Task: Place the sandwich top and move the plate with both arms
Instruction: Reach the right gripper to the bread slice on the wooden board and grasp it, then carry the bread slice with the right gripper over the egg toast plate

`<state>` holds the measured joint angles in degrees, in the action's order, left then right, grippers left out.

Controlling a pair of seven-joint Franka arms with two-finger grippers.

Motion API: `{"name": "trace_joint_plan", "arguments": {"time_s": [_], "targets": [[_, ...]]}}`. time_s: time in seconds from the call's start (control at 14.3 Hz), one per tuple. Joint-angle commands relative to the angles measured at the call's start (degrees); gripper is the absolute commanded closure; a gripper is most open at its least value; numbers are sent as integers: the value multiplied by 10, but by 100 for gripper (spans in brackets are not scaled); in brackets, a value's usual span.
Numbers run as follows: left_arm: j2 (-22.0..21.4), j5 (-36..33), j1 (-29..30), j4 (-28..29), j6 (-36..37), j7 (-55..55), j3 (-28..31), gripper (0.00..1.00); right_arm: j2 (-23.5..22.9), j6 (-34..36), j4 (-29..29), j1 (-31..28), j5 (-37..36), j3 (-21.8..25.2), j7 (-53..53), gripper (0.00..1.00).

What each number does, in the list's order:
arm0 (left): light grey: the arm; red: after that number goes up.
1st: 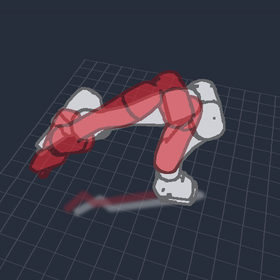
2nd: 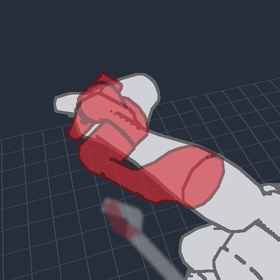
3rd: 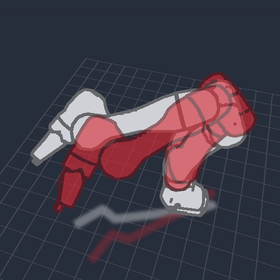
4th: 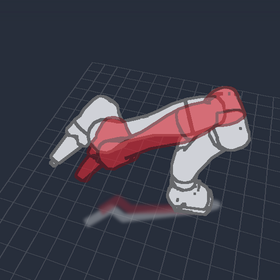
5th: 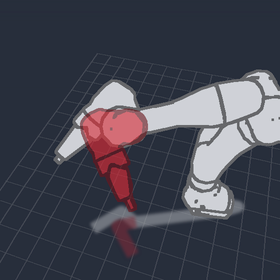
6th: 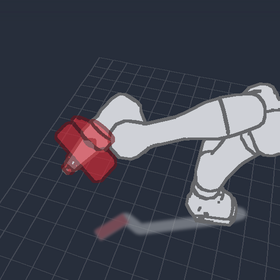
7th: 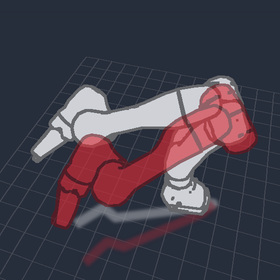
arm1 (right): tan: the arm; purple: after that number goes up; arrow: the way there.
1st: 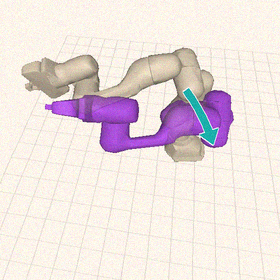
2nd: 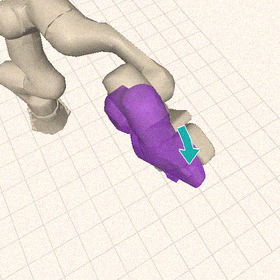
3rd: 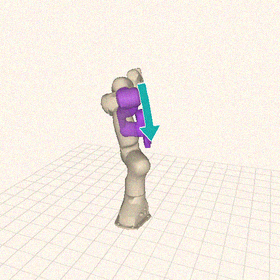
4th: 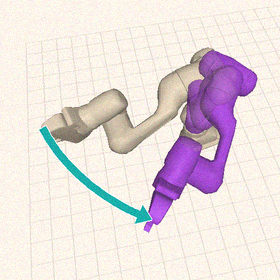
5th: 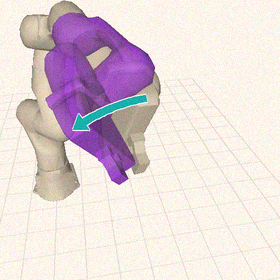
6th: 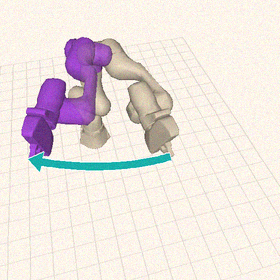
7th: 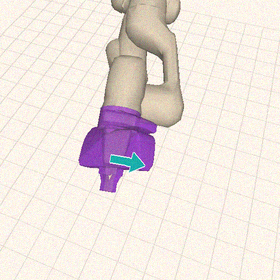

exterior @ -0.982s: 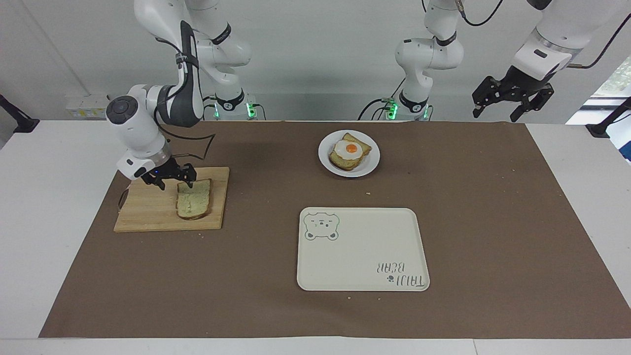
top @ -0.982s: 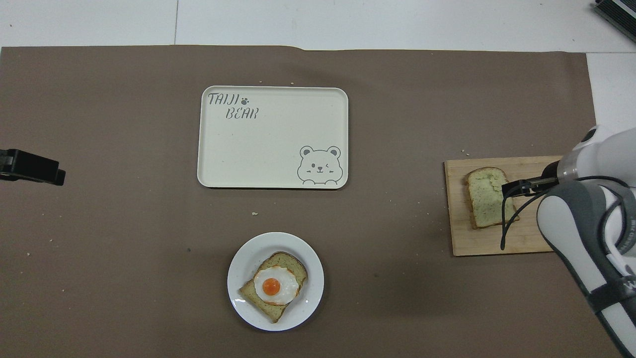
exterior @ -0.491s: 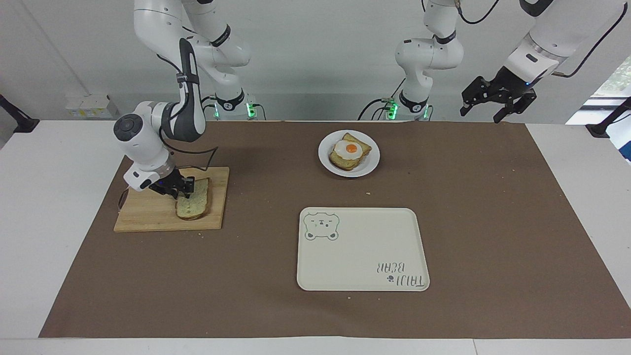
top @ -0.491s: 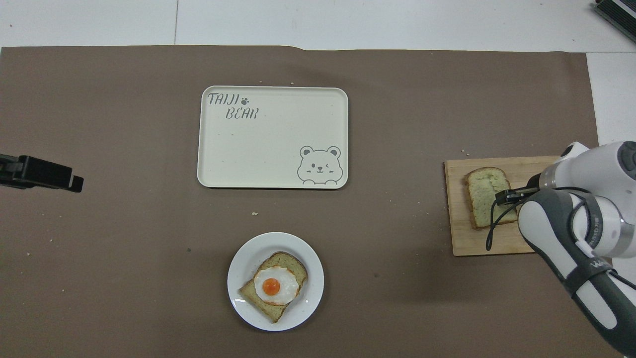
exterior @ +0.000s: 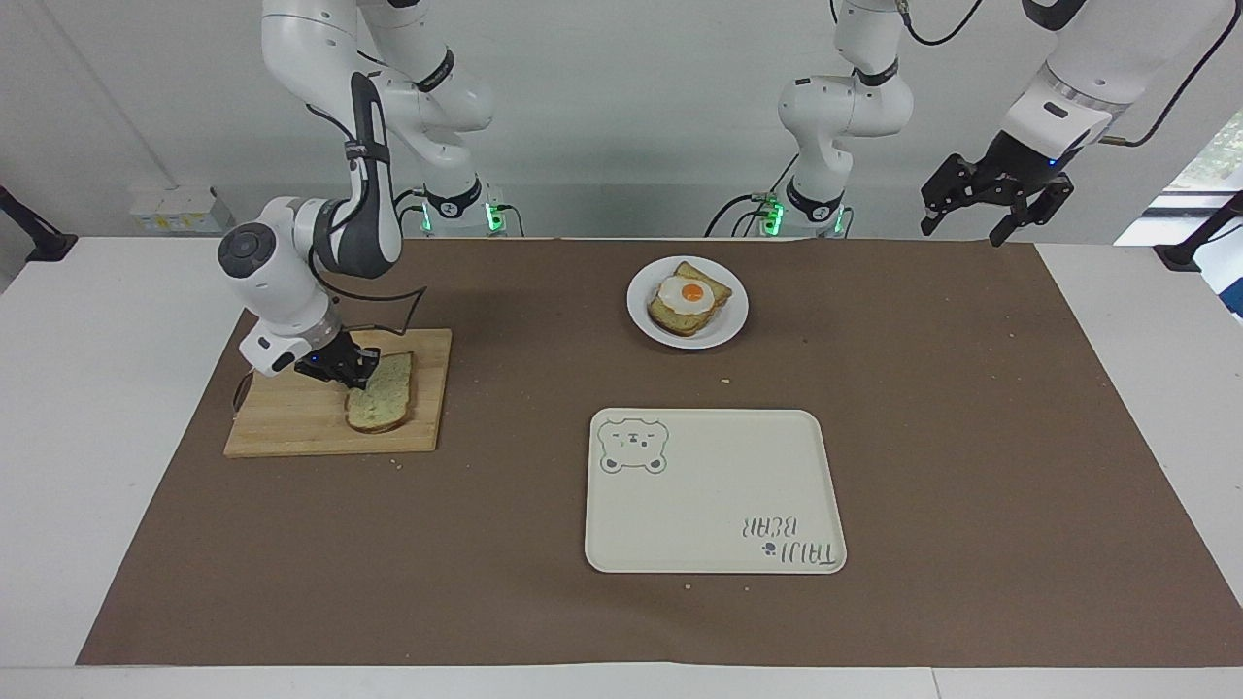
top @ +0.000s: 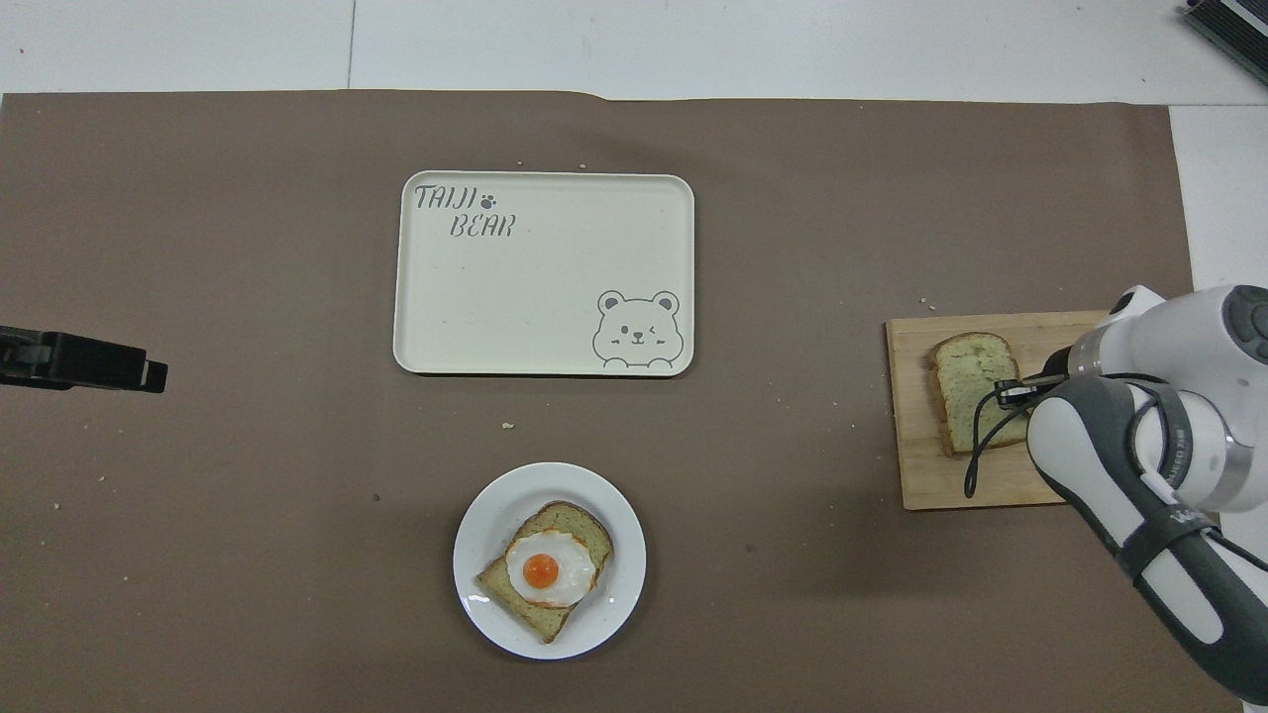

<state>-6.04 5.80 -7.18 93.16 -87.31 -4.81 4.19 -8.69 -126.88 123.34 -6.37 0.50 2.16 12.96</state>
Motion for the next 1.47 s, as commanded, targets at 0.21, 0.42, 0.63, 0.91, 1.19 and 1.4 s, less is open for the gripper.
{"name": "trace_joint_plan", "arguments": {"time_s": [0.21,0.42,0.63,0.91,1.19,1.4], "targets": [[35,-45,3,-52,1,-9,-3,0,60,77,-13,1,98,-35,34,100],[34,-46,5,-52,-1,-10,-3,0,75,87,-6,39,167,-35,35,100],[34,-47,2,-52,-1,-10,-4,0,93,70,16,118,224,-35,17,100],[34,-46,2,-52,-3,-10,-4,0,108,9,37,235,236,-35,-151,100],[34,-46,3,-52,-5,-10,-4,0,131,-29,55,349,235,-35,-340,100],[33,-46,1,-52,-5,-10,-3,0,133,-49,56,423,220,-37,-492,100]]}}
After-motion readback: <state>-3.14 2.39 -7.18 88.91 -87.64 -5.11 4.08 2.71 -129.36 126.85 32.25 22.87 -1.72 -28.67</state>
